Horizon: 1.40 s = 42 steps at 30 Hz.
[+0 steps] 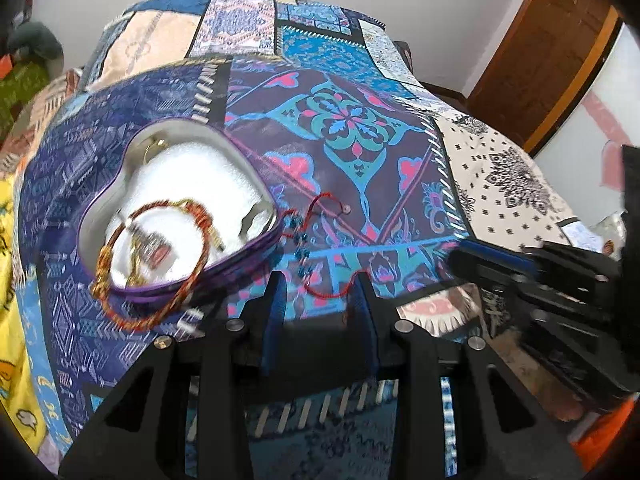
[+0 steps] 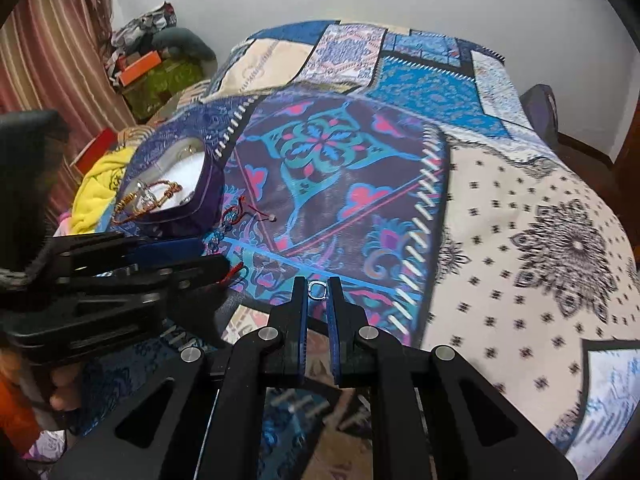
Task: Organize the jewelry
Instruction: 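Carry the silver ring over the heart tin with the right tool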
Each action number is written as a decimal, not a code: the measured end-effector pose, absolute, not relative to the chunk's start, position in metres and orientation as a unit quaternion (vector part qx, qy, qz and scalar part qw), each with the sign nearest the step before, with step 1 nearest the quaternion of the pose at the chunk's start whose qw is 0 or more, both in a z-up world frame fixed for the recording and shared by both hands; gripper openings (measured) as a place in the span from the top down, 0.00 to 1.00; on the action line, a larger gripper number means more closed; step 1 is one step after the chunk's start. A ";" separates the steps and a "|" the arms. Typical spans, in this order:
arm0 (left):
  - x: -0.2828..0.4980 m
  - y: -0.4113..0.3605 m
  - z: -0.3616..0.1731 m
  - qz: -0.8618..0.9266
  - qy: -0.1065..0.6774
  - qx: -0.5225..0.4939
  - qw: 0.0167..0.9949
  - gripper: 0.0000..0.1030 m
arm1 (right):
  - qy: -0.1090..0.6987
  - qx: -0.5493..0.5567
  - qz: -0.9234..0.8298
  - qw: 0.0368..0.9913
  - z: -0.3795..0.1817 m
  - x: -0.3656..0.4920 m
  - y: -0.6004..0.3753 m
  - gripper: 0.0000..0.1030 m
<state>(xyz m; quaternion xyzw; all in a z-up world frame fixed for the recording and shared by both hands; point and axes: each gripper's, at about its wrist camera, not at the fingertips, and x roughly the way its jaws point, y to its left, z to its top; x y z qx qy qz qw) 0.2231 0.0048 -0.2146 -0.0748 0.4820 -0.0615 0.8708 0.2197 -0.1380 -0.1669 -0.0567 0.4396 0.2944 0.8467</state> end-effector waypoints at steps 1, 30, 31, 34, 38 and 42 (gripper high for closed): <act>0.224 0.004 -0.216 -0.055 0.481 -0.073 0.872 0.74 | 0.437 -0.056 0.295 0.848 -0.165 0.218 -0.140 0.92; 0.174 0.051 -0.083 -0.014 0.320 -0.046 0.946 0.95 | 0.356 -0.054 0.326 0.874 -0.095 0.211 -0.100 0.92; 0.173 0.054 -0.081 -0.014 0.317 -0.046 0.947 0.95 | 0.353 -0.054 0.332 0.873 -0.094 0.212 -0.094 0.92; 0.173 0.066 -0.074 -0.016 0.308 -0.056 0.949 0.95 | 0.349 -0.055 0.342 0.871 -0.092 0.213 -0.081 0.92; 0.178 0.079 -0.075 -0.007 0.303 -0.060 0.951 0.95 | 0.351 -0.054 0.358 0.864 -0.096 0.216 -0.060 0.92; 0.185 0.090 -0.083 -0.013 0.309 -0.072 0.948 0.95 | 0.358 -0.057 0.370 0.855 -0.104 0.221 -0.039 0.92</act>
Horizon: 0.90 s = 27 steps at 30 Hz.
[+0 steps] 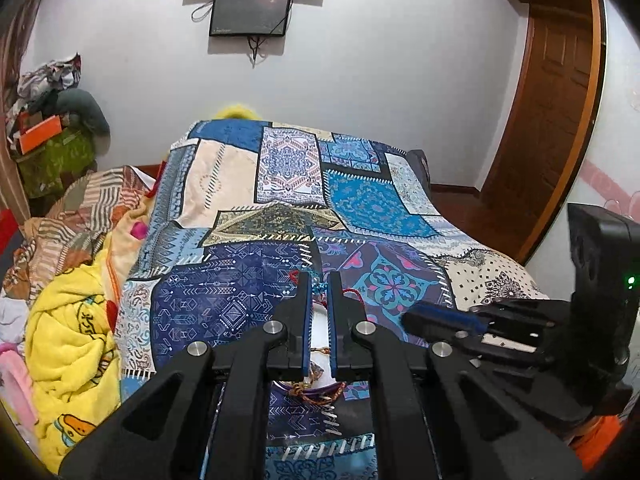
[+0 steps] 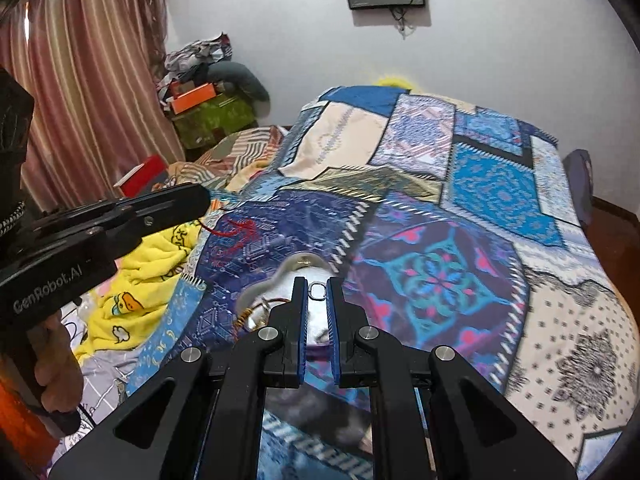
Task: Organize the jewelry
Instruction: 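Carry the silver ring over the heart tin with the right tool, then open the right tool to drop the silver ring into the tin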
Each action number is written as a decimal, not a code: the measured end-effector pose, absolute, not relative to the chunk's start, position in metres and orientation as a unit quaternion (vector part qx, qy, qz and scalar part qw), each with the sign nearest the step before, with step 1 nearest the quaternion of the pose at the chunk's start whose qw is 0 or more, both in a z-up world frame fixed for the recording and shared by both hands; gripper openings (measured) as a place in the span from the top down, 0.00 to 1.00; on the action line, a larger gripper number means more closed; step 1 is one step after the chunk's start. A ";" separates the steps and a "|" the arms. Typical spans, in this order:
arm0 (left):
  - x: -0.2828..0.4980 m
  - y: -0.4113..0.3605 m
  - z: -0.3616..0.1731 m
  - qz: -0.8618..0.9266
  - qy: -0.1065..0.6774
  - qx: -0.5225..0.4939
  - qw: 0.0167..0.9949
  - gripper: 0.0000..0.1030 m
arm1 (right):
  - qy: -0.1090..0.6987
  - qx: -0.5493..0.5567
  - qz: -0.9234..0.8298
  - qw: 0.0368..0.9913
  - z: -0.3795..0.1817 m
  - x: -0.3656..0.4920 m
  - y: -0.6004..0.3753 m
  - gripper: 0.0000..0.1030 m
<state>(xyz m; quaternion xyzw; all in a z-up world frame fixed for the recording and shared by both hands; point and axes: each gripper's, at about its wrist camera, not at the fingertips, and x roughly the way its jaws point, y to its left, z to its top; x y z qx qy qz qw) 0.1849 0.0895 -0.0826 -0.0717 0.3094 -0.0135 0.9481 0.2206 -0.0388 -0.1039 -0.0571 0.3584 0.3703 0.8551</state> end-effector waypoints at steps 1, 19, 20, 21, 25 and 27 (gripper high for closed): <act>0.187 0.091 -0.086 -0.014 0.312 -0.071 0.947 0.95 | 0.362 -0.060 0.374 0.852 -0.108 0.223 -0.032 0.92; 0.215 0.098 -0.136 -0.044 0.364 -0.060 0.928 0.95 | 0.437 -0.063 0.379 0.813 -0.161 0.254 -0.002 0.92; 0.215 0.099 -0.136 -0.043 0.364 -0.061 0.928 0.94 | 0.441 -0.058 0.379 0.812 -0.160 0.255 -0.004 0.90; 0.214 0.100 -0.135 -0.043 0.364 -0.063 0.928 0.94 | 0.443 -0.054 0.378 0.811 -0.159 0.255 -0.005 0.89; 0.210 0.103 -0.127 -0.037 0.356 -0.065 0.931 0.92 | 0.441 -0.047 0.373 0.815 -0.147 0.252 -0.013 0.87; 0.205 0.105 -0.120 -0.033 0.350 -0.067 0.934 0.91 | 0.433 -0.040 0.373 0.820 -0.136 0.249 -0.019 0.86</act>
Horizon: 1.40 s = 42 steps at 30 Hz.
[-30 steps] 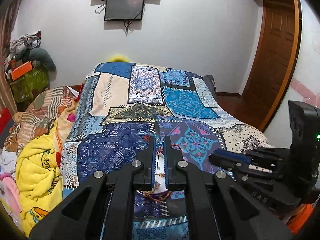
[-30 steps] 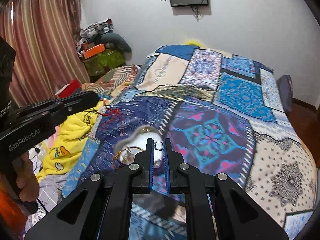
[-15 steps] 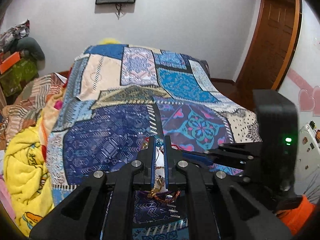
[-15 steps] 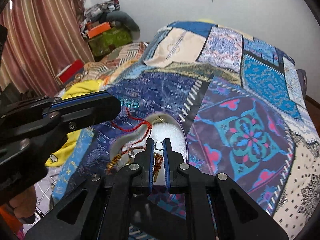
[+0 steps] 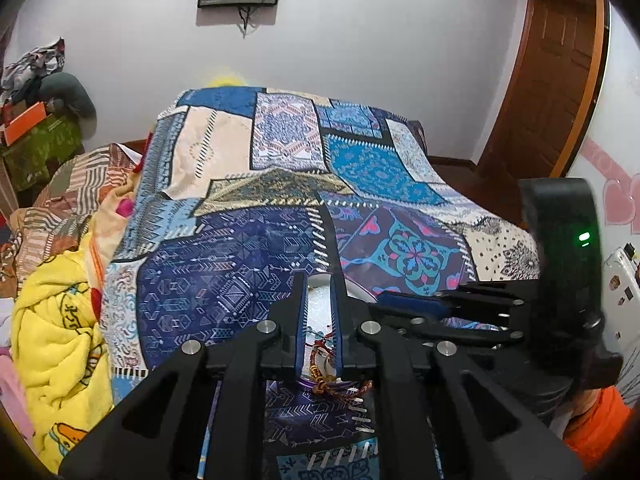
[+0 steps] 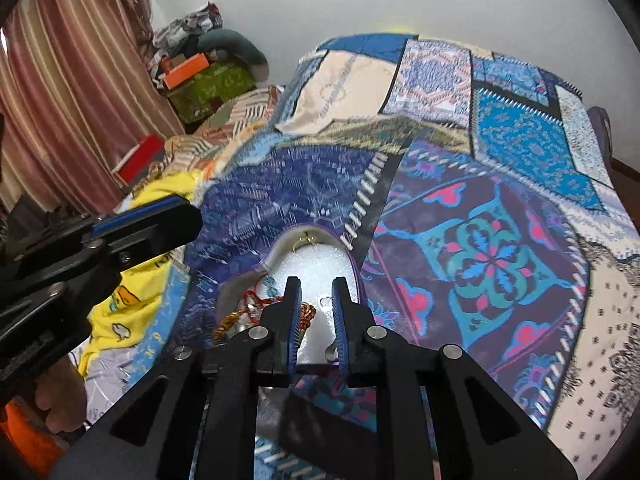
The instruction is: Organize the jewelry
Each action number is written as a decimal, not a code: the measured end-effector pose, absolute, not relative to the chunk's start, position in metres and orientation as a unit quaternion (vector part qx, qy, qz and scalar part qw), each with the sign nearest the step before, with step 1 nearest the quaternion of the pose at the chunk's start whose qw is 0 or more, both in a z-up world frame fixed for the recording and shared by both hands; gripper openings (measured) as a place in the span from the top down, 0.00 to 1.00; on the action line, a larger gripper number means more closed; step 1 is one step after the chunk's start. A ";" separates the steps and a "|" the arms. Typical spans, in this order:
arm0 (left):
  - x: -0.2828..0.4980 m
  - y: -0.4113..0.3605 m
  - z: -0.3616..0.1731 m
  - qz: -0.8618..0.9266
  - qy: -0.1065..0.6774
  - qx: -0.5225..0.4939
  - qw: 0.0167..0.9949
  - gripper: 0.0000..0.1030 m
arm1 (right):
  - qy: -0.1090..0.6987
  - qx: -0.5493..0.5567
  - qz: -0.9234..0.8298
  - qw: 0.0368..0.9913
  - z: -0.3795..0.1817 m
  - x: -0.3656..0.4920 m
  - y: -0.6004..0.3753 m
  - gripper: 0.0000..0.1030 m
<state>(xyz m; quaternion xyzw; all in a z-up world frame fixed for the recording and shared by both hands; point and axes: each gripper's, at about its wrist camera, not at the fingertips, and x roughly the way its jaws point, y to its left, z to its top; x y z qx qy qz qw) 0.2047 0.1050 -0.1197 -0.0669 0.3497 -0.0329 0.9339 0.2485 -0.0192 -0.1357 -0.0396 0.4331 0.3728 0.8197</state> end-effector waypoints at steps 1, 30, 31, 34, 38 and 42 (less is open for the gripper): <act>0.201 0.106 -0.114 -0.030 0.345 -0.068 0.936 0.89 | 0.428 -0.035 0.374 0.822 -0.129 0.246 -0.023 0.86; -0.046 0.046 0.068 0.029 0.038 -0.023 0.999 0.12 | 0.082 0.001 0.294 0.952 0.070 0.045 -0.129 0.42; -0.048 0.045 0.068 0.033 0.035 -0.022 0.999 0.07 | 0.077 0.001 0.286 0.955 0.070 0.043 -0.130 0.31; -0.054 0.043 0.067 0.044 0.034 -0.019 0.998 0.04 | 0.066 -0.001 0.259 0.964 0.069 0.040 -0.130 0.16; -0.056 0.042 0.067 0.049 0.034 -0.024 0.998 0.02 | 0.061 -0.004 0.239 0.969 0.070 0.035 -0.131 0.04; -0.060 0.039 0.065 0.056 0.035 -0.019 0.998 0.01 | 0.066 -0.007 0.236 0.969 0.067 0.032 -0.131 0.04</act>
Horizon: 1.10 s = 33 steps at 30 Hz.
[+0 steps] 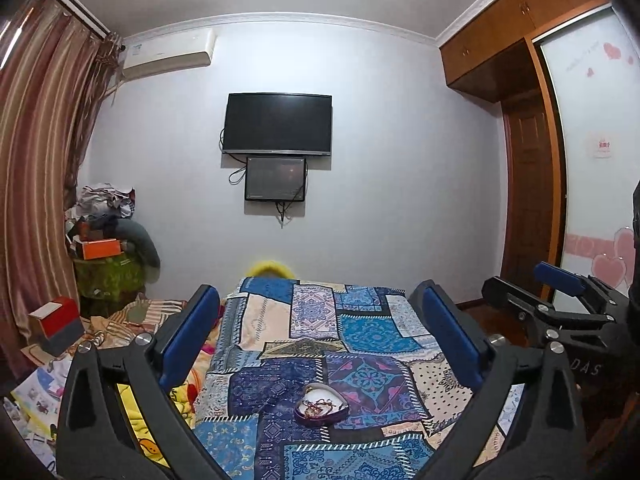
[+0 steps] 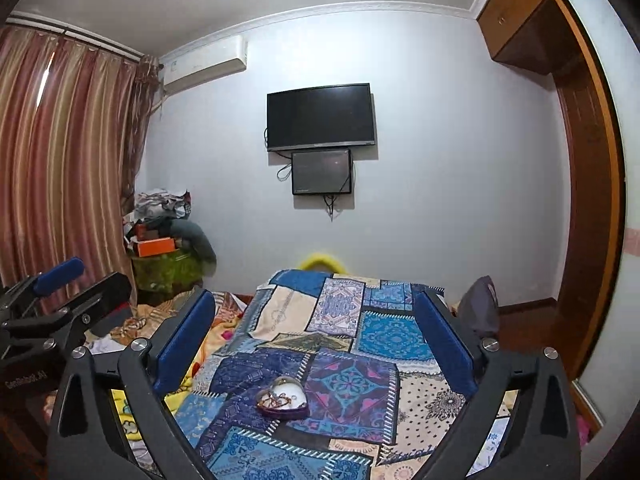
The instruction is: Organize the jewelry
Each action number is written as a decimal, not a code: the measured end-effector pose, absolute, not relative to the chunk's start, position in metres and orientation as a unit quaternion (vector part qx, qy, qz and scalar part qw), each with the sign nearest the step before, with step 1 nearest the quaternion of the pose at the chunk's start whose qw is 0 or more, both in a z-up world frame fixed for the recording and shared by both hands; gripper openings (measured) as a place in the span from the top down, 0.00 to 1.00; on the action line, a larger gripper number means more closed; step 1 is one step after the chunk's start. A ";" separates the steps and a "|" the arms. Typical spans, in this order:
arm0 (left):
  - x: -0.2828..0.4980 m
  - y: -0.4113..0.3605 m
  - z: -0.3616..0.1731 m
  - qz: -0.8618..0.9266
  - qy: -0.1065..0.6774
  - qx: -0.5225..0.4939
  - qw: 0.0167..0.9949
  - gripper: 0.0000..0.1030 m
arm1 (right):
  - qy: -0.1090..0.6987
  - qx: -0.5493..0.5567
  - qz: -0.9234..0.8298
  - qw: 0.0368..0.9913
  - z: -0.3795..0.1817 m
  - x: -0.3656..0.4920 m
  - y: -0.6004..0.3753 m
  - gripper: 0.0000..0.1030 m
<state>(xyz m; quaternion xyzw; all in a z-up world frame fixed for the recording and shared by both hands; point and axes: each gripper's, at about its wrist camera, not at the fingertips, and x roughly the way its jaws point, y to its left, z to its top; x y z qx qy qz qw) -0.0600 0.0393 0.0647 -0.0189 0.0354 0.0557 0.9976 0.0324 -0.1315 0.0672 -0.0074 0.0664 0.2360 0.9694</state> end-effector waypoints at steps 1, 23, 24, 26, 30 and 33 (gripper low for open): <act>-0.059 0.039 0.064 0.056 0.036 -0.018 0.998 0.01 | 0.067 -0.007 0.236 0.969 0.067 0.032 -0.132 0.04; -0.053 0.040 0.056 0.062 0.046 -0.017 0.997 0.01 | 0.080 -0.006 0.237 0.968 0.060 0.025 -0.142 0.04; -0.053 0.040 0.056 0.063 0.046 -0.016 0.997 0.01 | 0.079 -0.007 0.236 0.968 0.060 0.025 -0.143 0.04; -0.052 0.041 0.055 0.065 0.047 -0.015 0.997 0.01 | 0.078 -0.007 0.235 0.969 0.061 0.025 -0.143 0.04; -0.050 0.043 0.053 0.067 0.050 -0.016 0.996 0.01 | 0.078 -0.005 0.233 0.969 0.063 0.023 -0.145 0.04; -0.050 0.044 0.052 0.069 0.051 -0.016 0.996 0.01 | 0.080 -0.001 0.233 0.969 0.063 0.023 -0.146 0.04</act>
